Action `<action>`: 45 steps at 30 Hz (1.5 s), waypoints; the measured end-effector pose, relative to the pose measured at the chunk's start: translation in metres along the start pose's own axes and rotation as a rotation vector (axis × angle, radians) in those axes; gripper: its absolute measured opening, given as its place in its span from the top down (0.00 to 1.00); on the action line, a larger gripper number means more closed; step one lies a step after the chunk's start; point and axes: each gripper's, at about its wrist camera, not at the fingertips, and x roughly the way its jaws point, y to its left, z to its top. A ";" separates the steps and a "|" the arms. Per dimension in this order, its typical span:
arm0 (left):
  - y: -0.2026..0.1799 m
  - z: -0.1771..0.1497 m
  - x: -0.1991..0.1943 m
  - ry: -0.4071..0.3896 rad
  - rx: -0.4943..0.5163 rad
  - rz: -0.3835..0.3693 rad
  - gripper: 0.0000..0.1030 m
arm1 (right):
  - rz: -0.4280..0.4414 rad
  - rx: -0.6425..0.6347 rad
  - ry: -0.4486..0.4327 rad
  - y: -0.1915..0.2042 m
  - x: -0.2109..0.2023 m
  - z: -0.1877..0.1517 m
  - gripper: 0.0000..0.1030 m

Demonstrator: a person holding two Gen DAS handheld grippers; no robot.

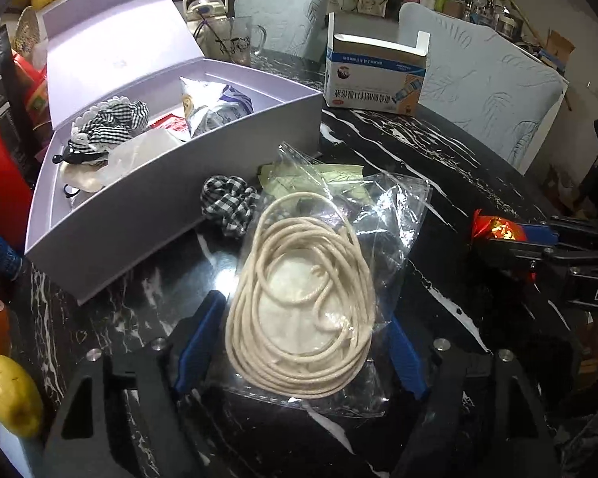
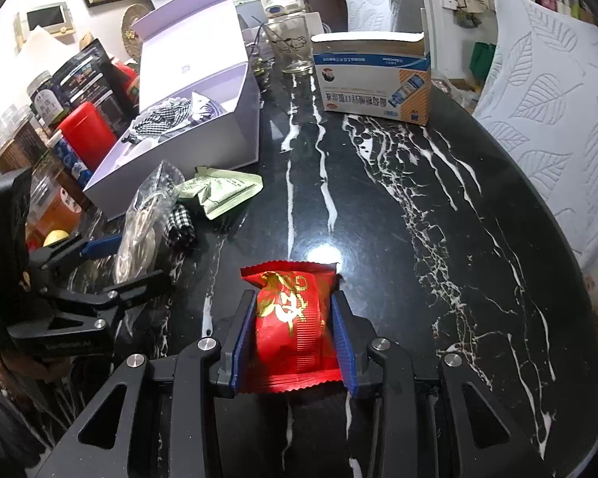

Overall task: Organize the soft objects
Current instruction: 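Lift the red packet and rope bag and carry both toward the lavender box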

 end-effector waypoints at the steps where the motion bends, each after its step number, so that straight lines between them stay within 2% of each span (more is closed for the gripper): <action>1: 0.000 -0.001 -0.002 -0.005 -0.004 0.003 0.36 | -0.001 0.000 0.000 0.000 0.000 0.000 0.65; 5: 0.003 0.001 -0.006 -0.010 -0.032 -0.009 0.48 | -0.001 -0.002 -0.001 0.000 0.000 0.000 0.65; 8: 0.004 0.000 -0.009 -0.003 -0.053 -0.020 0.50 | -0.002 -0.001 -0.002 0.000 0.000 0.000 0.65; 12: 0.001 -0.002 -0.017 -0.017 -0.068 -0.039 0.50 | -0.002 -0.007 -0.007 0.001 0.000 -0.001 0.65; 23: -0.001 -0.012 -0.046 -0.064 -0.113 -0.007 0.50 | -0.027 -0.026 -0.023 0.007 -0.001 -0.004 0.65; 29: -0.001 -0.021 -0.054 -0.070 -0.134 -0.005 0.50 | 0.010 -0.028 -0.029 0.013 -0.007 -0.008 0.65; 45: -0.003 -0.055 -0.089 -0.114 -0.198 -0.020 0.50 | 0.026 -0.092 -0.052 0.050 -0.033 -0.029 0.65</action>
